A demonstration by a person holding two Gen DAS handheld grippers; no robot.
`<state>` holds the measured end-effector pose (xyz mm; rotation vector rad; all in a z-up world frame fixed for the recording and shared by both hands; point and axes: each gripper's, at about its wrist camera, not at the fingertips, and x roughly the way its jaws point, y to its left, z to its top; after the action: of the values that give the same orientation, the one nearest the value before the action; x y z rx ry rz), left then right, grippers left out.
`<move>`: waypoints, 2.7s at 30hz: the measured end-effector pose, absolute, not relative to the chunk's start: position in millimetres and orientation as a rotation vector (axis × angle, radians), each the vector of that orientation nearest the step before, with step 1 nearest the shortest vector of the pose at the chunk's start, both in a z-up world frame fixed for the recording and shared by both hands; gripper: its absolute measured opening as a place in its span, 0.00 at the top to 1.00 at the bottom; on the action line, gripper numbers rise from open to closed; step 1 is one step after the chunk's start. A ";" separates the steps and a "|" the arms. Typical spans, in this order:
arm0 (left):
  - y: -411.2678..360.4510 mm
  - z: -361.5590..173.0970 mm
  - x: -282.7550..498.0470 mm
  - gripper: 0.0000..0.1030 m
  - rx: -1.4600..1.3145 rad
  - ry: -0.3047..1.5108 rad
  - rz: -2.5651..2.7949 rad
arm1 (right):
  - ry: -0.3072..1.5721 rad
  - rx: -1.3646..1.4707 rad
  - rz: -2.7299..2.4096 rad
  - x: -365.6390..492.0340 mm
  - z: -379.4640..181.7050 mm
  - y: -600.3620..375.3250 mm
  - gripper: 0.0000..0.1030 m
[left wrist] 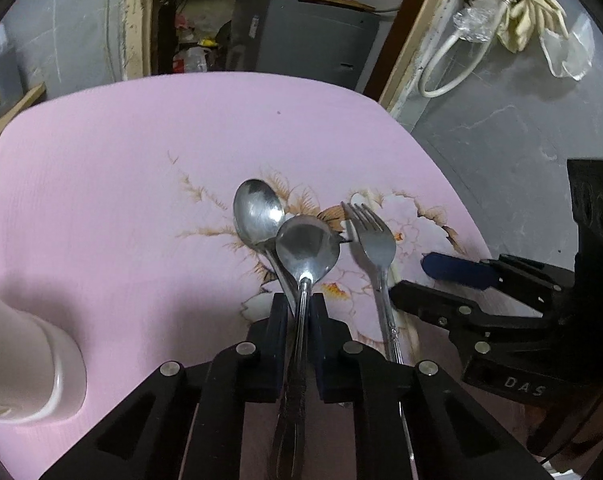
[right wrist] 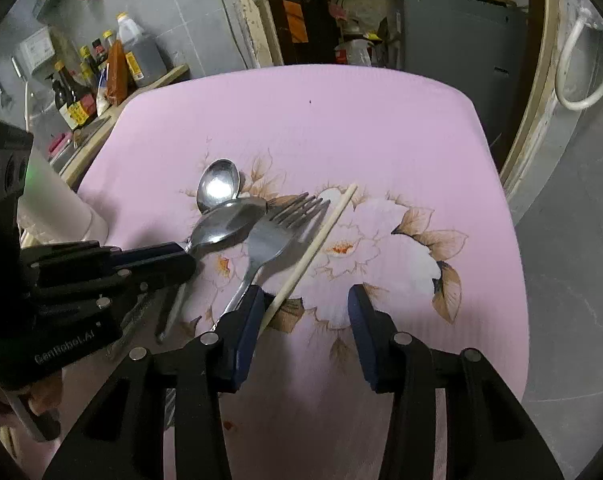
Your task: Organize utensils
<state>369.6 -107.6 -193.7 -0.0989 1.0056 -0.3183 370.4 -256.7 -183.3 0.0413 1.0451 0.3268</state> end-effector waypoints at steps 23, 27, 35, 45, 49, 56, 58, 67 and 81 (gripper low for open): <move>-91.7 -192.1 335.7 0.93 -0.289 1.090 -0.318 | 1.179 0.137 0.327 347.4 -186.5 -275.0 0.94; -91.6 -191.0 325.4 0.93 -0.313 1.107 -0.328 | 1.190 0.119 0.333 339.4 -188.4 -278.9 0.95; -89.3 -192.2 328.1 0.93 -0.306 1.123 -0.315 | 1.200 0.116 0.352 355.0 -190.2 -272.9 0.94; -88.8 -191.4 347.2 0.93 -0.312 1.133 -0.355 | 1.211 0.118 0.412 392.1 -190.1 -263.1 0.83; -89.8 -192.6 355.3 0.93 -0.333 1.139 -0.363 | 1.222 0.107 0.414 403.1 -190.9 -258.5 0.83; -98.9 -191.7 367.8 0.93 -0.329 1.143 -0.386 | 1.230 0.024 0.404 408.4 -188.8 -245.2 0.84; -98.6 -192.7 370.0 0.93 -0.332 1.148 -0.392 | 1.231 0.025 0.408 408.2 -188.2 -244.8 0.84; -102.1 -199.1 388.5 0.84 -0.346 1.206 -0.418 | 1.253 0.019 0.440 414.0 -189.0 -244.8 0.84; -117.3 -197.8 389.9 0.96 -0.260 1.194 -0.462 | 1.272 0.167 0.437 412.0 -194.9 -270.9 0.96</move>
<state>389.9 -117.3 -197.8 -0.2597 1.1944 -0.4622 412.0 -270.9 -194.9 0.1667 1.2716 0.4374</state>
